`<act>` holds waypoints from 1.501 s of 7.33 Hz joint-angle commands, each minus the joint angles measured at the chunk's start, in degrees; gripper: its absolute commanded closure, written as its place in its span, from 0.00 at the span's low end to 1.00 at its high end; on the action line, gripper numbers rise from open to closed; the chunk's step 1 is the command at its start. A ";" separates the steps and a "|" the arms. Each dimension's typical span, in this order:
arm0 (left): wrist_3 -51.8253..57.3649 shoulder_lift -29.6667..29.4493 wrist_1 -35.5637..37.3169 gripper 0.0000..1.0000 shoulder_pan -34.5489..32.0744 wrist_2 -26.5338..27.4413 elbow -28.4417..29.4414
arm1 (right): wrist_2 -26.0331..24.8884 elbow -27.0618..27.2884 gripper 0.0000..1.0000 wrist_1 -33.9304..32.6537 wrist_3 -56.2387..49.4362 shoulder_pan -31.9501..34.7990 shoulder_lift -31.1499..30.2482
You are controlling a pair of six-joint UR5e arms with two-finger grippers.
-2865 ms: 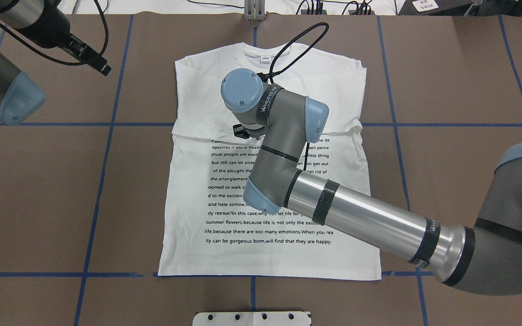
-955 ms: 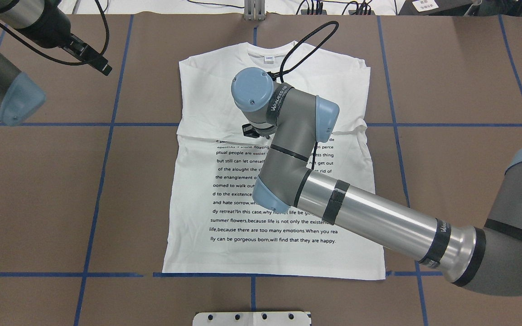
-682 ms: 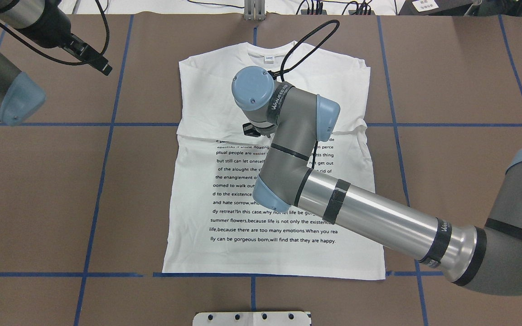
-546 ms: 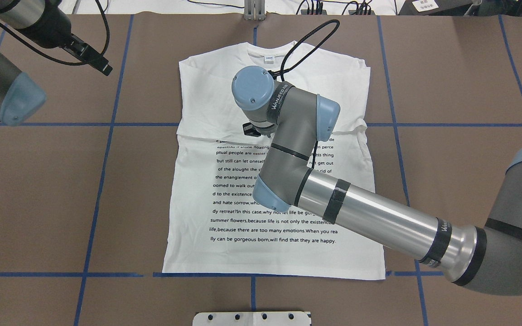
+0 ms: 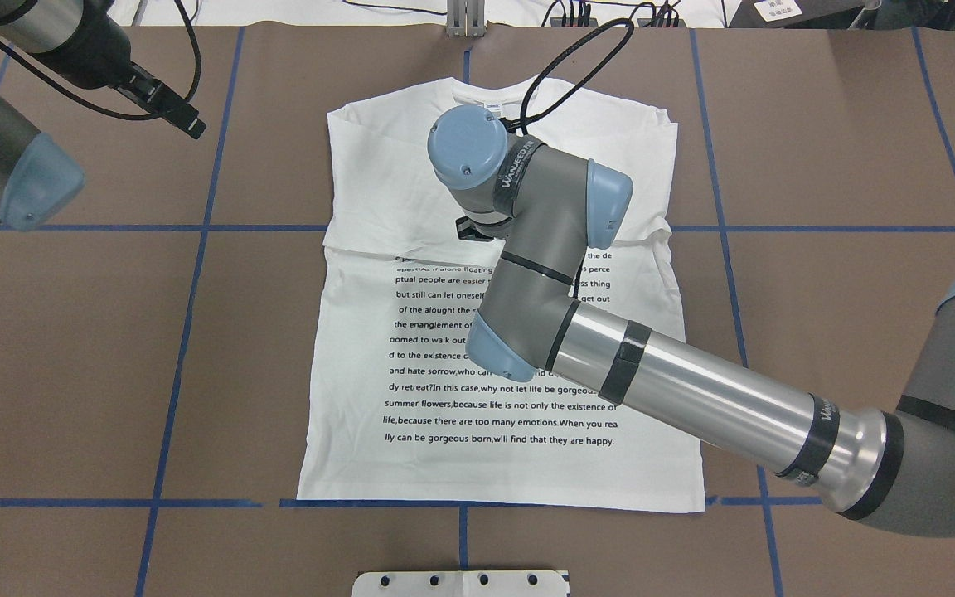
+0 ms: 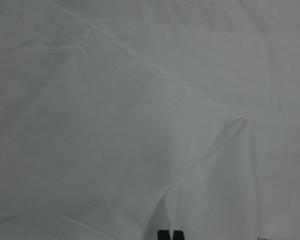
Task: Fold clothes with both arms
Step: 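Release the sleeve and lift the right gripper away from the shirt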
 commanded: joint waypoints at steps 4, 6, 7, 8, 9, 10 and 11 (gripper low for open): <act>0.02 0.00 -0.01 0.00 0.06 0.00 0.00 | 0.28 8.40 1.00 -1.47 -8.58 5.78 -9.40; 0.02 0.09 -0.01 0.00 0.06 0.00 0.00 | -0.07 11.02 1.00 -1.38 -11.39 6.66 -12.82; 0.02 0.09 -0.01 0.00 0.06 0.00 0.00 | -0.16 11.13 1.00 -1.38 -11.76 6.58 -13.27; 0.02 0.09 -0.01 0.00 0.06 0.00 0.00 | -0.25 10.96 0.79 -1.30 -11.85 6.58 -13.28; 0.02 0.09 -0.01 0.00 0.06 0.00 0.00 | -0.34 10.87 0.27 -1.03 -11.85 6.58 -13.28; -0.07 0.00 -0.01 0.00 0.06 0.00 0.00 | -0.16 10.87 0.00 -0.68 -11.85 6.67 -13.10; -0.07 0.09 -0.01 0.00 0.06 0.00 0.00 | 1.06 11.04 0.00 -0.68 -12.02 7.89 -12.84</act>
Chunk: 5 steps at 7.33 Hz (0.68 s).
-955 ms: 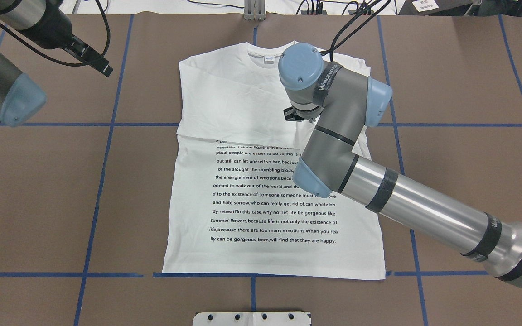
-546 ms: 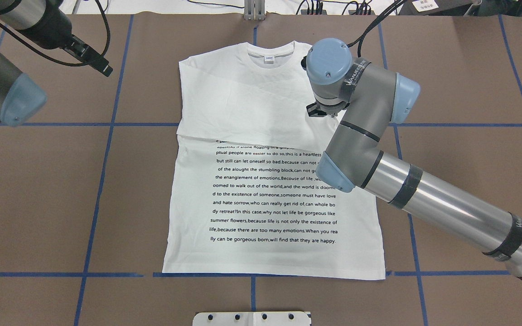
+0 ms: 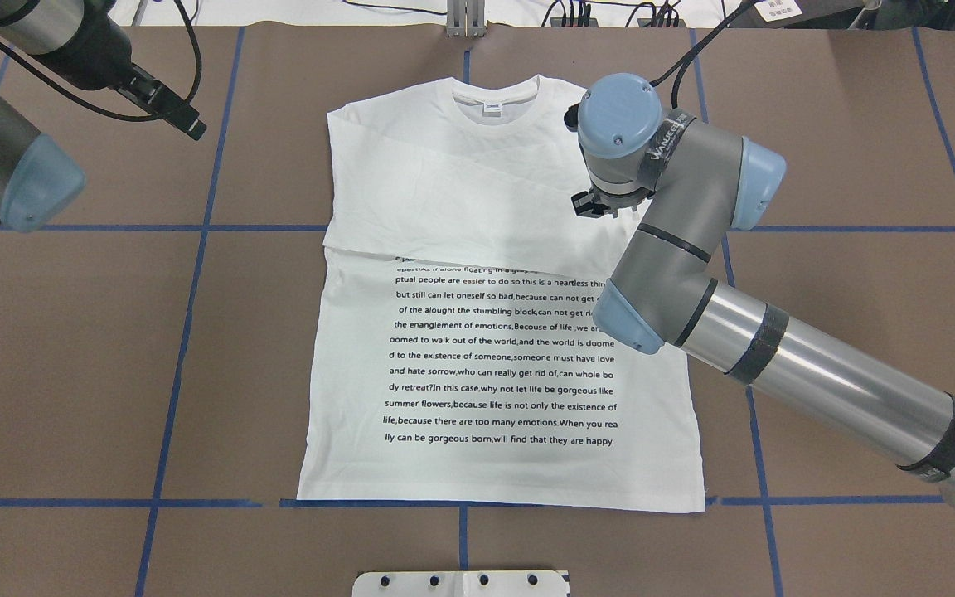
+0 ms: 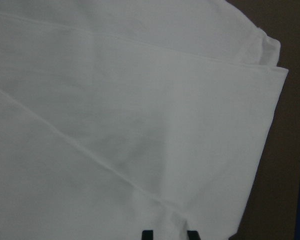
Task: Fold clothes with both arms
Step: 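Release the sleeve and lift the right gripper away from the shirt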
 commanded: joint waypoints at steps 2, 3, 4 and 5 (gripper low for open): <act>-11.72 2.64 -0.35 0.00 0.43 0.09 -3.58 | 9.46 5.62 0.00 0.06 0.72 2.26 -1.76; -16.51 6.23 -2.18 0.00 1.66 0.44 -8.04 | 9.85 13.23 0.00 0.06 4.12 2.09 -7.44; -20.99 11.14 -3.68 0.00 4.19 0.96 -13.48 | 10.64 21.66 0.00 0.06 9.03 0.70 -13.33; -26.34 14.32 -7.43 0.00 5.78 1.92 -16.93 | 10.65 29.58 0.00 0.15 13.34 -1.41 -18.95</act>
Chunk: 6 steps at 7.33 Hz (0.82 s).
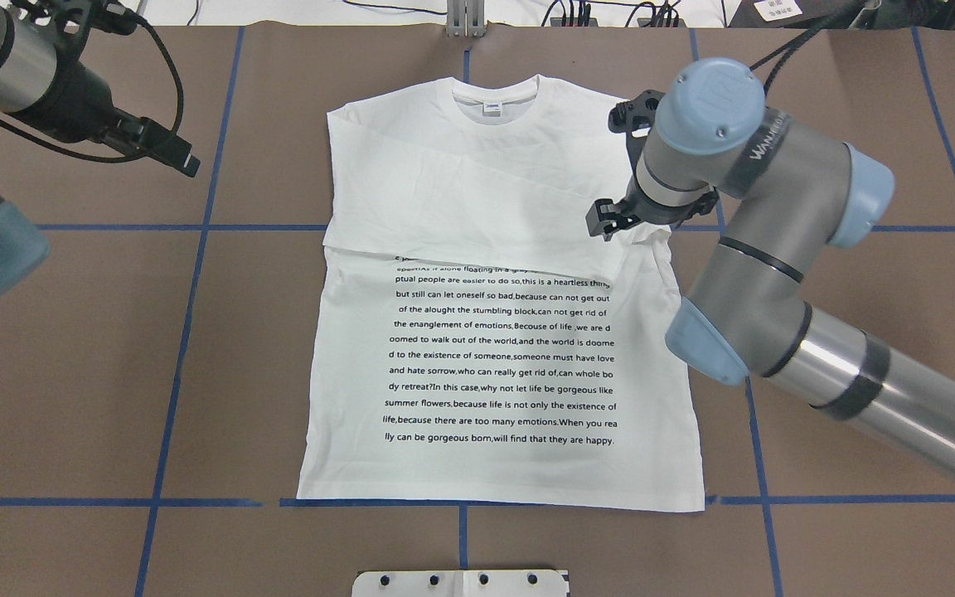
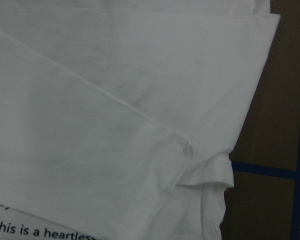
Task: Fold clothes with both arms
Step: 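Release the sleeve and lift the right gripper away from the shirt, then lower both grippers to the shirt hem corners nearest the robot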
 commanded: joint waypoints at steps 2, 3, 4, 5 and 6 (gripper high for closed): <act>-18.40 11.22 -12.27 0.00 9.78 6.99 -9.28 | -0.59 20.33 0.00 1.37 17.29 -7.78 -13.38; -24.11 14.64 -19.80 0.00 13.03 7.98 -9.30 | -4.16 22.47 0.00 9.56 22.82 -12.07 -18.72; -30.43 17.55 -26.84 0.00 17.50 11.21 -9.38 | -9.07 22.49 0.00 18.78 27.32 -16.99 -24.34; -37.37 18.19 -28.30 0.00 24.34 17.50 -9.39 | -13.12 22.49 0.00 23.31 31.89 -21.39 -27.88; -42.14 18.19 -28.40 0.00 30.32 22.61 -9.47 | -16.47 22.49 0.00 28.14 33.76 -24.39 -30.79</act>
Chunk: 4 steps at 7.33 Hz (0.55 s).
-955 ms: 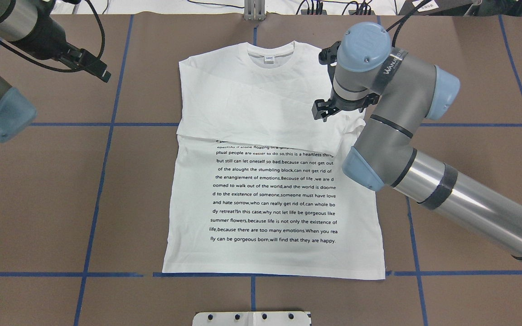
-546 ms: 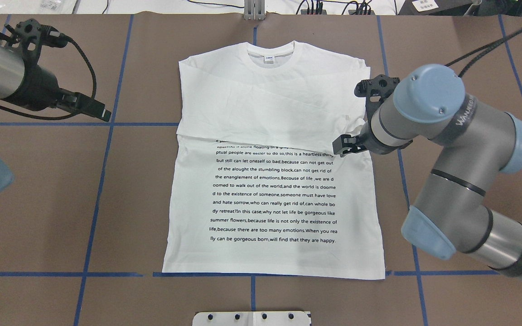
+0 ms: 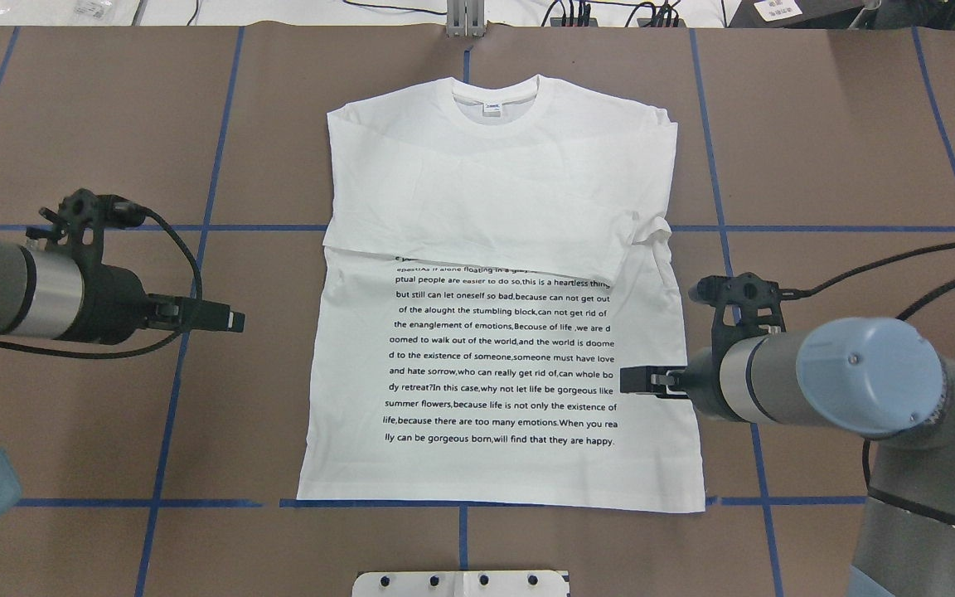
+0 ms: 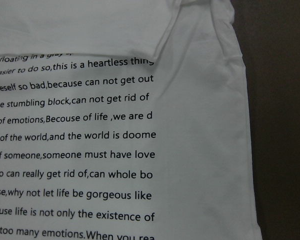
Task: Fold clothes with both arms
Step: 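Lower both grippers to the shirt hem corners nearest the robot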
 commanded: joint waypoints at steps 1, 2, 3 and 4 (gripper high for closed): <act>-10.63 0.55 -1.74 0.00 11.44 9.06 -0.11 | -5.00 0.17 0.00 9.44 4.50 -5.62 -6.96; -13.97 0.11 -1.65 0.00 14.87 11.96 0.32 | -5.27 0.17 0.00 9.82 4.50 -5.63 -7.33; -16.27 -1.54 -1.48 0.03 15.69 12.95 1.28 | -5.27 0.17 0.00 9.91 4.50 -5.71 -7.33; -16.64 -2.43 -1.39 0.11 17.00 13.13 2.77 | -5.27 0.17 0.00 9.82 4.50 -5.72 -7.33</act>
